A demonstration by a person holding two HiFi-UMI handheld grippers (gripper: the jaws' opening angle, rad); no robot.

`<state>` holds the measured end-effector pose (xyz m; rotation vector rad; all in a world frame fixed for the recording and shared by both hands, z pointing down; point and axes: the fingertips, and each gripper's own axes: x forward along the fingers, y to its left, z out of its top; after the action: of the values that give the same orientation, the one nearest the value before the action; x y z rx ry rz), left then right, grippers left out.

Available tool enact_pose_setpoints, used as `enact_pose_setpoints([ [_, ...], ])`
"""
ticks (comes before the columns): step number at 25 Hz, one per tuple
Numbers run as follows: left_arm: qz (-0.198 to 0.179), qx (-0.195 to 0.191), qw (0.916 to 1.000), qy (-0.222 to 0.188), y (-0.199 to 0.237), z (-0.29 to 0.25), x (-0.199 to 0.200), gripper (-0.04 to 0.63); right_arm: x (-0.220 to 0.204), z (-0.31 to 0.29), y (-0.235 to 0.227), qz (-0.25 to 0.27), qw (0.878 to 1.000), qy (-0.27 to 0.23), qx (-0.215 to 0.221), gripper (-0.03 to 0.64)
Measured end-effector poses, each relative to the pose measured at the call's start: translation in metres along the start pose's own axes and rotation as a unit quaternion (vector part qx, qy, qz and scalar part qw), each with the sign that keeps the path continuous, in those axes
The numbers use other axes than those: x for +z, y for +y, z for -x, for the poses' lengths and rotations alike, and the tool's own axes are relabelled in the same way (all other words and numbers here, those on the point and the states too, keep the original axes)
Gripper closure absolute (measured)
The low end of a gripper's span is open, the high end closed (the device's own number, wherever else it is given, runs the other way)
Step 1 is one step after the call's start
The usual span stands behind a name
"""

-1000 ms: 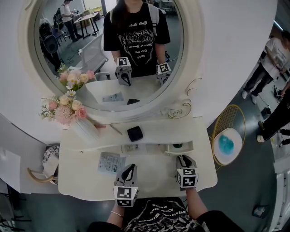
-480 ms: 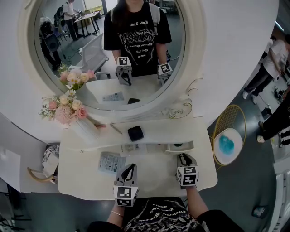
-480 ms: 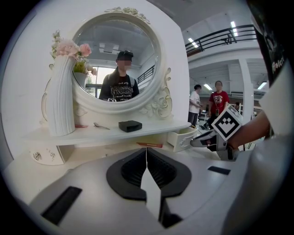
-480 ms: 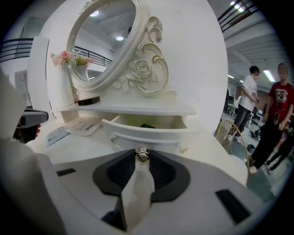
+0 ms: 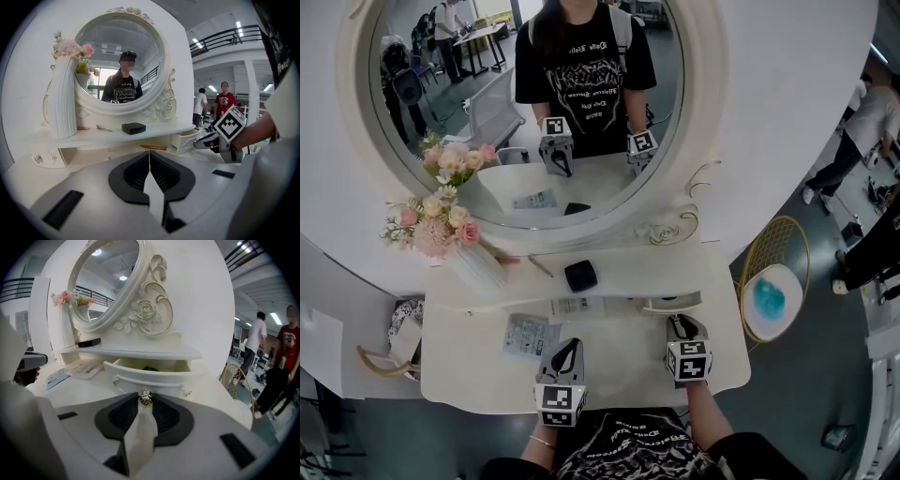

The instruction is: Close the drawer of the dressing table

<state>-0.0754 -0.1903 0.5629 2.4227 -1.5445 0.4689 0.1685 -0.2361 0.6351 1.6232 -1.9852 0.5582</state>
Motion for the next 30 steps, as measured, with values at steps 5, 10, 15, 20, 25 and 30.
enact_pose_setpoints([
  [5, -0.001, 0.000, 1.0000, 0.002, -0.0008, -0.0002, -0.0012, 0.578, 0.0017, -0.0013, -0.0007, -0.001, 1.000, -0.002, 0.000, 0.515],
  [10, 0.002, 0.006, 1.0000, 0.001, 0.0018, -0.0004, -0.0006, 0.578, 0.0031, -0.0022, -0.0012, 0.000, 1.000, -0.002, -0.001, 0.515],
  [15, 0.003, 0.010, 0.9999, -0.003, 0.0025, -0.0002, -0.0025, 0.578, 0.0036, -0.0037, -0.0018, -0.001, 1.000, -0.001, -0.001, 0.515],
  [20, 0.004, 0.011, 0.9999, 0.001, 0.0033, 0.0018, -0.0013, 0.578, 0.0052, -0.0044, -0.0024, -0.003, 1.000, -0.004, -0.004, 0.515],
  [25, 0.009, 0.014, 0.9999, 0.000, 0.0063, 0.0031, -0.0017, 0.578, 0.0069, -0.0068, -0.0037, -0.001, 1.000, -0.003, -0.007, 0.515],
  [30, 0.013, 0.013, 0.9998, 0.002, 0.0066, 0.0019, -0.0029, 0.578, 0.0079, -0.0075, -0.0050, 0.001, 1.000, -0.002, -0.010, 0.515],
])
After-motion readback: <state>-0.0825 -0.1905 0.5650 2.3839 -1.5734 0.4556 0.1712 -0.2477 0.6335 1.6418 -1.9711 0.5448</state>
